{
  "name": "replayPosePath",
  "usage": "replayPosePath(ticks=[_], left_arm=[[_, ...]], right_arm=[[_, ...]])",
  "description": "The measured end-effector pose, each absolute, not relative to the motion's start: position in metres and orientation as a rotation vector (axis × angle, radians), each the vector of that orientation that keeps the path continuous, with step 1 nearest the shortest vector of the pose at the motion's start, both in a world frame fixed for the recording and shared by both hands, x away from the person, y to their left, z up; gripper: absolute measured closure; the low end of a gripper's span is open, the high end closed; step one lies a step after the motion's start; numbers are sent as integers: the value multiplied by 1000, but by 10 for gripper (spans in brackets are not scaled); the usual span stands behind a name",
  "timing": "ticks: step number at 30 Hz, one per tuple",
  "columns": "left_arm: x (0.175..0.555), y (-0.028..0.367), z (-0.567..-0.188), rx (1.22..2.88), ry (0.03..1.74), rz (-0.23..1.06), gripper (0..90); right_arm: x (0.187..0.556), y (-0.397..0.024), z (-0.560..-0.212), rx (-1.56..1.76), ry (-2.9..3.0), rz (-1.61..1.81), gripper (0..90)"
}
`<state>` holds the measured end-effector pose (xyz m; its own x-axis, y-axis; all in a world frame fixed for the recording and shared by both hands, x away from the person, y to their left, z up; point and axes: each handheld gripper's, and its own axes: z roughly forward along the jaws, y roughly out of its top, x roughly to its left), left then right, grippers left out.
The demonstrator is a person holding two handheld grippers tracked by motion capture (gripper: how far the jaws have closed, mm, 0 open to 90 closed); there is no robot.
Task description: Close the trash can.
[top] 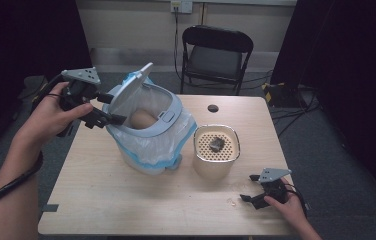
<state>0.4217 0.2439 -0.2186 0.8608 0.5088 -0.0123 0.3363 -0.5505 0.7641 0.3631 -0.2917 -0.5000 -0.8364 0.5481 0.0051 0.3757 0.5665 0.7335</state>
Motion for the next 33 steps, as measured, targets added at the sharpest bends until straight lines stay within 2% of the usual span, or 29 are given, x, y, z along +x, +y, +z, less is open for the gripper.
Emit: replayPosePath(ticks=[13,14,16,17,19,21,28,32,33], left_arm=[[425,215,-231,2237,567,134,212],[426,214,-233,2236,570,127,244],[428,211,-236,2239,602,132,384],[430,210,-238,2241,620,139,384],[433,209,-238,2210,653,130,508],[437,206,-238,2197,690,143,579],[443,185,-238,2204,692,228,618],[446,177,-239,2260,671,263,633],[446,174,-241,2229,681,268,639]], right_arm=[[362,-292,-500,766,2577,1127,134],[362,-292,-500,766,2577,1127,134],[362,-292,-500,766,2577,1127,134],[362,-292,-500,766,2577,1127,135],[362,-292,-500,766,2577,1127,134],[362,-292,-500,766,2576,1128,134],[362,-292,-500,766,2577,1127,134],[362,-292,-500,766,2577,1127,134],[362,-292,-500,766,2577,1127,134]])
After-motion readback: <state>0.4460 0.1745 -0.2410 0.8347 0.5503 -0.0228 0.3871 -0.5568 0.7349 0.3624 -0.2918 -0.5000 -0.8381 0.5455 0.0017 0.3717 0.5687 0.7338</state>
